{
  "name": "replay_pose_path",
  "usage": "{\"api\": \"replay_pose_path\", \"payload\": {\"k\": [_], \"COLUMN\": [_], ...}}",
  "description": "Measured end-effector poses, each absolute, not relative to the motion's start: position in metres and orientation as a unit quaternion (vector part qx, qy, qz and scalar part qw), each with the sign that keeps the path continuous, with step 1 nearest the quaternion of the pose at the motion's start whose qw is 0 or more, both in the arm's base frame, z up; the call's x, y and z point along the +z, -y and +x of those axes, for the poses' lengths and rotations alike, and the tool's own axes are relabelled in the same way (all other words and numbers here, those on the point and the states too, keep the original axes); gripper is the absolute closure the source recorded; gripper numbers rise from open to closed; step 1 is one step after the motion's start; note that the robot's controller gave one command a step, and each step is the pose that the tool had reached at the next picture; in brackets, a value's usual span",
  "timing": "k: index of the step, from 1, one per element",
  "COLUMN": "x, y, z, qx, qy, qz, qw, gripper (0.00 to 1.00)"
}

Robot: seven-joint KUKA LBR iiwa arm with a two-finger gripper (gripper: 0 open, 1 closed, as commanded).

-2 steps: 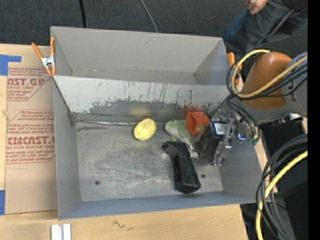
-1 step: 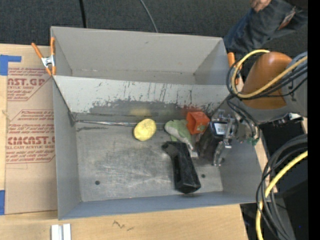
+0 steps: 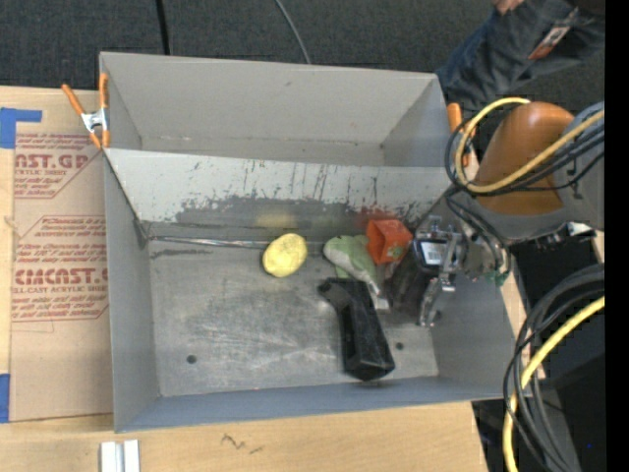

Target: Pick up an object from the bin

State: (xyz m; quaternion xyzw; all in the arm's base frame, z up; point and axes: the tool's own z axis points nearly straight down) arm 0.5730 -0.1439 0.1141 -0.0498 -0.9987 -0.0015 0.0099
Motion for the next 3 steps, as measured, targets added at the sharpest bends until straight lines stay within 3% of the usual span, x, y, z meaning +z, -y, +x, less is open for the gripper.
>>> {"api": "replay_pose_path", "payload": {"k": [3], "x": [0.1141], "y": [0.1439], "z": [0.5730], "qx": [-0.001], "qy": [0.999], "qz": [-0.050], "qw": [0.010], "gripper": [1.00]}}
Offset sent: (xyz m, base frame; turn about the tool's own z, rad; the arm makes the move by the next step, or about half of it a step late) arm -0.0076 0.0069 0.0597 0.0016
